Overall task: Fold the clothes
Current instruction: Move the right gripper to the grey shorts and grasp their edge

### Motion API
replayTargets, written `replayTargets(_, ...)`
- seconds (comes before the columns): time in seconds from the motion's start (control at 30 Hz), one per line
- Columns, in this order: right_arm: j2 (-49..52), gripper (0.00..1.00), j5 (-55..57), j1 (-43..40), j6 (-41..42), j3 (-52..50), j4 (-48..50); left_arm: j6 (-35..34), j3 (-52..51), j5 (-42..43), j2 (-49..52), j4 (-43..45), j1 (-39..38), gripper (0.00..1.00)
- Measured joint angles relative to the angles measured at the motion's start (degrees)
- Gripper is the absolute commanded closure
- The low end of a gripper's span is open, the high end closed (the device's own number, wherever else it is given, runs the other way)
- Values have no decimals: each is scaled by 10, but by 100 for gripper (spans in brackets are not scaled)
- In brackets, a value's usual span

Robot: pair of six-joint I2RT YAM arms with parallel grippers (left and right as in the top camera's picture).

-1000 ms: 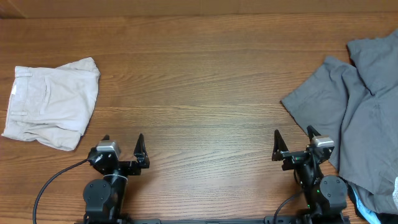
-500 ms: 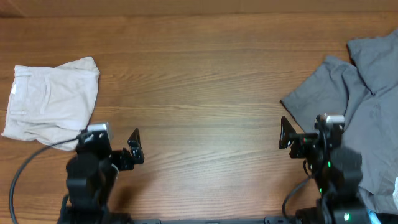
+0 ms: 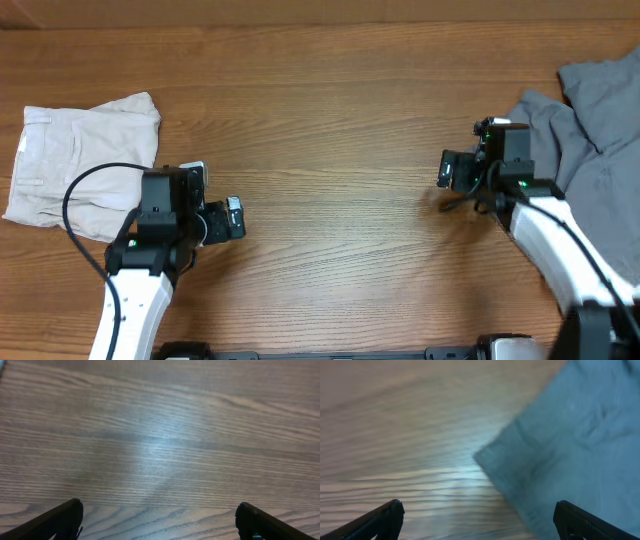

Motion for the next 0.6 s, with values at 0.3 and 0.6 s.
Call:
replayTargets(0.3,112,30,39,-12,-3,0,92,-5,0,4,36,21,0,0)
replayTargets(0.6,150,96,47,-12,1,1,102,-18,0,4,36,22,0,0)
